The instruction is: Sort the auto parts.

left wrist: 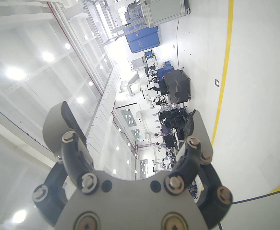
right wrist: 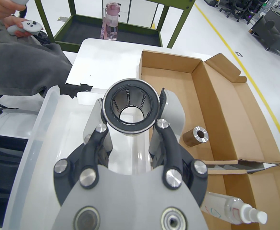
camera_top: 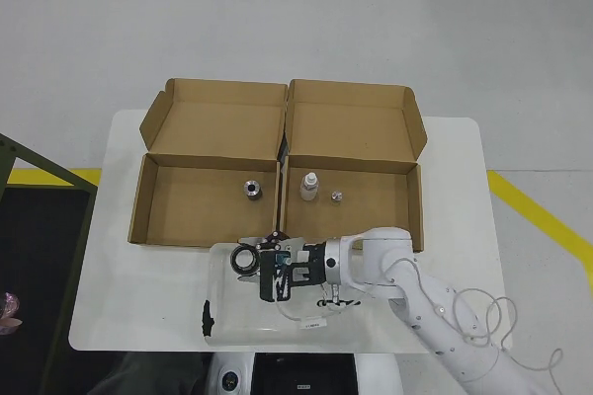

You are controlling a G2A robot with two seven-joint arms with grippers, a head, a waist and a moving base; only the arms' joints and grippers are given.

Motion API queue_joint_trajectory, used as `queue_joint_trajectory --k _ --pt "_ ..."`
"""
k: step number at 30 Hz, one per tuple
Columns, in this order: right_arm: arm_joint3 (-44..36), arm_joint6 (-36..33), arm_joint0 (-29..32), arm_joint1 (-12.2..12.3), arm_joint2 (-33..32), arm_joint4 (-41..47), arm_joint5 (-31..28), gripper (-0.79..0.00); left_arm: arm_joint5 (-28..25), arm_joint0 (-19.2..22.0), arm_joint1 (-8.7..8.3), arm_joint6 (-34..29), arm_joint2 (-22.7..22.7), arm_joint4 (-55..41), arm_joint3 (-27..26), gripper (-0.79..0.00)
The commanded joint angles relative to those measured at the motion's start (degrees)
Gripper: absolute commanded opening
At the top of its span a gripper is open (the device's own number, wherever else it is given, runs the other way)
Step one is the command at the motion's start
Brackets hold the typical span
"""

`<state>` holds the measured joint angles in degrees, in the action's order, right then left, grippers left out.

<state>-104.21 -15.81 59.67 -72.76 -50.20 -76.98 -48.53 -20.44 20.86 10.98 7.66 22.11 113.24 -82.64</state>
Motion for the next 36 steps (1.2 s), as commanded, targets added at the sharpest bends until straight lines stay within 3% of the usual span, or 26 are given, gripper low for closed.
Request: queue_joint_trajectory --k 1,20,36 --pt "0.7 0.2 -1.1 -0.2 0.2 0.9 0.5 -0.785 0.0 0.0 0.00 0.0 0.0 0.0 0.0 0.000" --pt "15.7 -5.0 -15.4 -4.2 7.1 4.6 8.6 -0.785 0.0 0.0 0.00 0.0 0.0 0.0 0.0 0.000" --pt "29.5 -11.3 -24.1 -8.9 15.4 6.3 10.8 -0.785 0.0 0.0 0.00 0.0 0.0 0.0 0.0 0.000"
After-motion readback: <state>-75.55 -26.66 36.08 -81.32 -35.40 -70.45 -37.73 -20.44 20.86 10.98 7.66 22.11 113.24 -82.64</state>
